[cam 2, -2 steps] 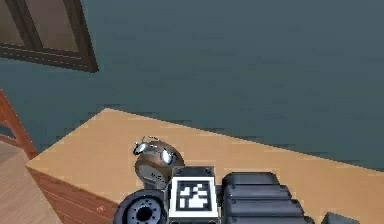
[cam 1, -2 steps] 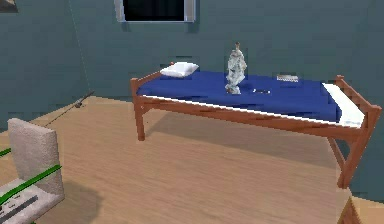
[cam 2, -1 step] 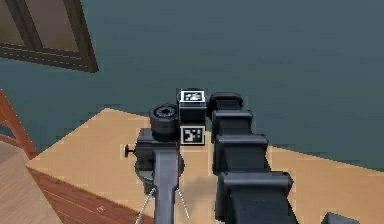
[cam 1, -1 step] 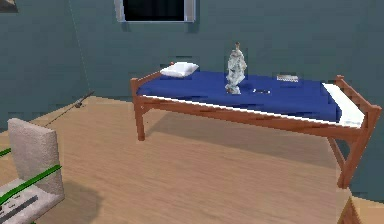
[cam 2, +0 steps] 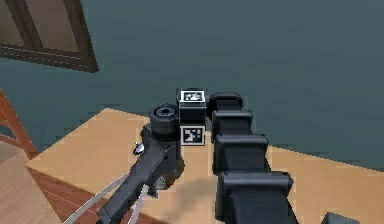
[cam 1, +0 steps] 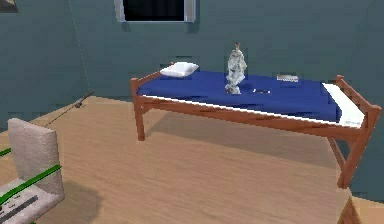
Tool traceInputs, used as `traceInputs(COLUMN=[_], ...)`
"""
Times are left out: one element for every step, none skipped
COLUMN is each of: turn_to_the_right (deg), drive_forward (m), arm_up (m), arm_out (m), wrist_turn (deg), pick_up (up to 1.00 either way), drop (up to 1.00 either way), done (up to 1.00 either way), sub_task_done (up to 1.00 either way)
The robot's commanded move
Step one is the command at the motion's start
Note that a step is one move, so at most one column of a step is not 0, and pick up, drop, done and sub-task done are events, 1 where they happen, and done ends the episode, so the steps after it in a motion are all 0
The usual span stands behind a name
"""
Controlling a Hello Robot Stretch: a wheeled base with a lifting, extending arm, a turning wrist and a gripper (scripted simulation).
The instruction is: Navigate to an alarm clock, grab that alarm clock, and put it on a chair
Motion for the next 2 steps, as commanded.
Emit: traceInputs(turn_to_the_right=[0.0, 0.0], drive_forward=[0.0, 0.0], arm_up=[0.0, 0.0], arm_out=[0.0, 0.0], wrist_turn=[45.0, 45.0], pick_up=[0.0, 0.0], drop=[0.0, 0.0], done=[0.0, 0.0], sub_task_done=[0.0, 0.0])
